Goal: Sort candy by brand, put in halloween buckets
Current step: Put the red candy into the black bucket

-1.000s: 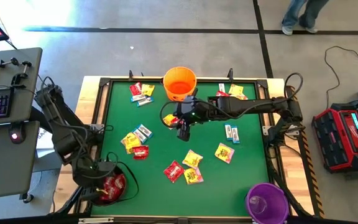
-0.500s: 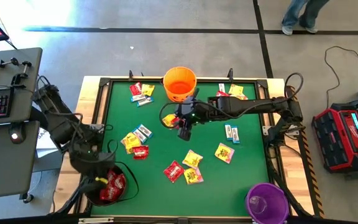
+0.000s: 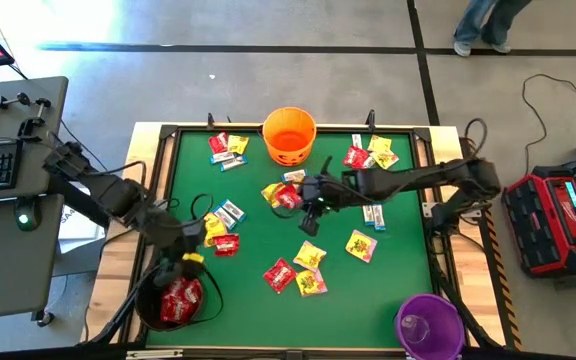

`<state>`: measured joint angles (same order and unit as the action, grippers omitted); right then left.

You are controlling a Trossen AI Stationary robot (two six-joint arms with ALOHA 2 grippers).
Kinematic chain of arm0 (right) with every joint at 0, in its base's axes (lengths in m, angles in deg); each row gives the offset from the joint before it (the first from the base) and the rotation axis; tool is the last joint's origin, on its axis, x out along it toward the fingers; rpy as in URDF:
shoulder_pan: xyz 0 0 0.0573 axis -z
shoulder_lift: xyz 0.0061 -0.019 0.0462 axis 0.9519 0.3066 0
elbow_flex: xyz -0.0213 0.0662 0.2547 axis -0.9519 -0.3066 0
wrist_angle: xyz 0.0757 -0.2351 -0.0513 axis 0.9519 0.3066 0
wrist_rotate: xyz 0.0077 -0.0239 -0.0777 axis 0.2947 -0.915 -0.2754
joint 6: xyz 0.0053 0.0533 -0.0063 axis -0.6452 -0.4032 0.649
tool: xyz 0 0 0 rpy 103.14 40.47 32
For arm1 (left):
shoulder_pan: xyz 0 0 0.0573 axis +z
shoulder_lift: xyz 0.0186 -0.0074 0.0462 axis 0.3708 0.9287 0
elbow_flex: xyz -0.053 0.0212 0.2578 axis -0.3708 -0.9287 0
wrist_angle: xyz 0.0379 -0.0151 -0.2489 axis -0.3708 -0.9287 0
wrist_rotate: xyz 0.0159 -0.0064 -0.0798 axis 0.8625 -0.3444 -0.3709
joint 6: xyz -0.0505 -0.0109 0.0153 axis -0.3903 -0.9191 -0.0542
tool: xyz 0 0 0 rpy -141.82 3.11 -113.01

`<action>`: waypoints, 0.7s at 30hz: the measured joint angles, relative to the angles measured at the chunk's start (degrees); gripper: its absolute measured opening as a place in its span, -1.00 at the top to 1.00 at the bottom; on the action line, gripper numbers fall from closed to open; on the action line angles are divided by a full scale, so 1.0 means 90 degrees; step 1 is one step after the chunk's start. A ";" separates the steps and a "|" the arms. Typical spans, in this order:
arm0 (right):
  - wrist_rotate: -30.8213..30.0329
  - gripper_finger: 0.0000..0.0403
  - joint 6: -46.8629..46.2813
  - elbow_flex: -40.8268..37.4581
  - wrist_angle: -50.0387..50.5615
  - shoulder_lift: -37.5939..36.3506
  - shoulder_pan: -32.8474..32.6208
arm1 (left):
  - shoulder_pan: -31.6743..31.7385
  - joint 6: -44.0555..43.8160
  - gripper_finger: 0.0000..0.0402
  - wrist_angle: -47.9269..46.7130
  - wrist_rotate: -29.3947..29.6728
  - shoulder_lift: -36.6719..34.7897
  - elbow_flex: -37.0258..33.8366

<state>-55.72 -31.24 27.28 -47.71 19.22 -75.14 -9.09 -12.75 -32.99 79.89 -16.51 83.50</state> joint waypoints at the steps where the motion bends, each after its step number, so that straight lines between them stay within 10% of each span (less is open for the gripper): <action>1: -0.0041 0.98 -0.0187 -0.0248 -0.0151 -0.0179 -0.0033 | 0.0109 0.0117 0.82 0.0000 0.0064 0.0000 0.0000; 21: -0.1892 1.00 -0.2375 -0.3173 0.0299 -0.3932 -0.0156 | 0.1554 0.1012 0.85 0.0662 0.3332 0.0019 -0.0102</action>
<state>-72.75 -52.62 -1.28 -45.02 -16.17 -76.55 4.89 -3.64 -27.04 109.88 -16.33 82.58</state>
